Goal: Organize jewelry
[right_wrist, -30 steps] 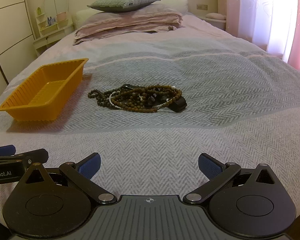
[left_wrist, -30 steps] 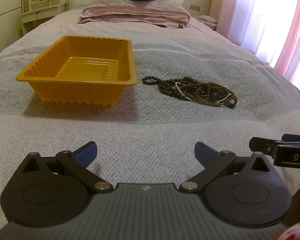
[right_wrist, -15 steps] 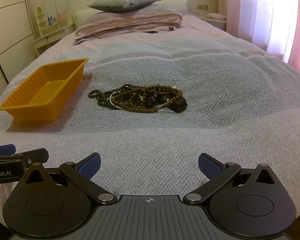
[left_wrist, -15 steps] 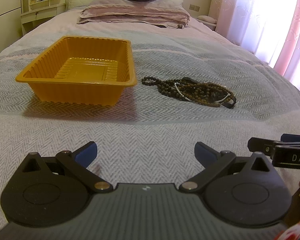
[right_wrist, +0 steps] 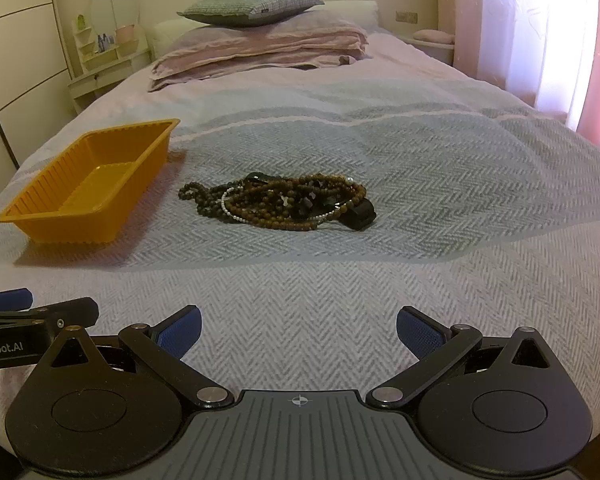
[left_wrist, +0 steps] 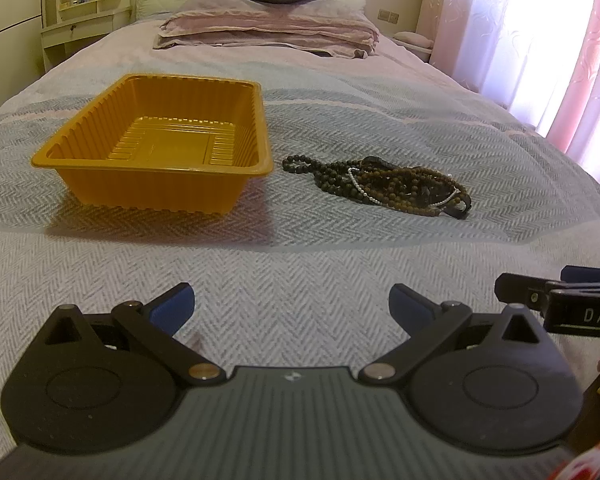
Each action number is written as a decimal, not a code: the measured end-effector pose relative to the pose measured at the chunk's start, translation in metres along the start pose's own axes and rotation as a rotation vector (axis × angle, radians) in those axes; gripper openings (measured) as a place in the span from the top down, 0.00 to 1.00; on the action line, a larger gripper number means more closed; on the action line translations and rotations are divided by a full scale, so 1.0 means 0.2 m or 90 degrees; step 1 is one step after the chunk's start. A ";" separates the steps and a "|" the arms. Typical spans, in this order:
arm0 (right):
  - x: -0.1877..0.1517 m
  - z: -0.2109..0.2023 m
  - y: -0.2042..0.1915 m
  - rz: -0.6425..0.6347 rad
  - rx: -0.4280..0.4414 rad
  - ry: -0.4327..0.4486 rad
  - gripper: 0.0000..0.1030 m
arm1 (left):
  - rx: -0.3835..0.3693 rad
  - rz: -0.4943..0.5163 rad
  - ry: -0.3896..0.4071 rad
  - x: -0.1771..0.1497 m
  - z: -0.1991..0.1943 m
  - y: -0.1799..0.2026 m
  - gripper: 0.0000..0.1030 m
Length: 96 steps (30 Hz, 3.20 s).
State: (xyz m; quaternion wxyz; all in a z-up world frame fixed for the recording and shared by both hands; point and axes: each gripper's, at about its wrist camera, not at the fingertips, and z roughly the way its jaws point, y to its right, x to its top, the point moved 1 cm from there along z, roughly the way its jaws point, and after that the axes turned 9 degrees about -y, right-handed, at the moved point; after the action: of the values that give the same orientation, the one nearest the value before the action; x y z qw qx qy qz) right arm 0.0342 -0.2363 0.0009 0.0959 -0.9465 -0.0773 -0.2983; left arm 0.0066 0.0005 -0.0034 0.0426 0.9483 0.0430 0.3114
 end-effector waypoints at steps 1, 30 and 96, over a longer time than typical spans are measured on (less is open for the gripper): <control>0.00 0.00 0.00 0.000 0.000 0.000 0.00 | 0.001 0.001 0.000 0.00 0.00 0.00 0.00; 0.00 0.00 0.00 0.000 0.000 0.001 0.00 | -0.003 -0.002 -0.001 0.02 -0.01 0.00 0.00; 0.23 0.44 0.08 0.038 0.017 0.048 0.01 | 0.100 0.018 0.012 0.63 0.15 -0.88 0.96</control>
State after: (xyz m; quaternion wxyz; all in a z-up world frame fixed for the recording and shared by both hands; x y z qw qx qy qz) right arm 0.1238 -0.2266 -0.0451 0.1203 -0.9351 -0.0491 -0.3298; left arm 0.1160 0.1867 0.0280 -0.0369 0.9463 0.0545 0.3164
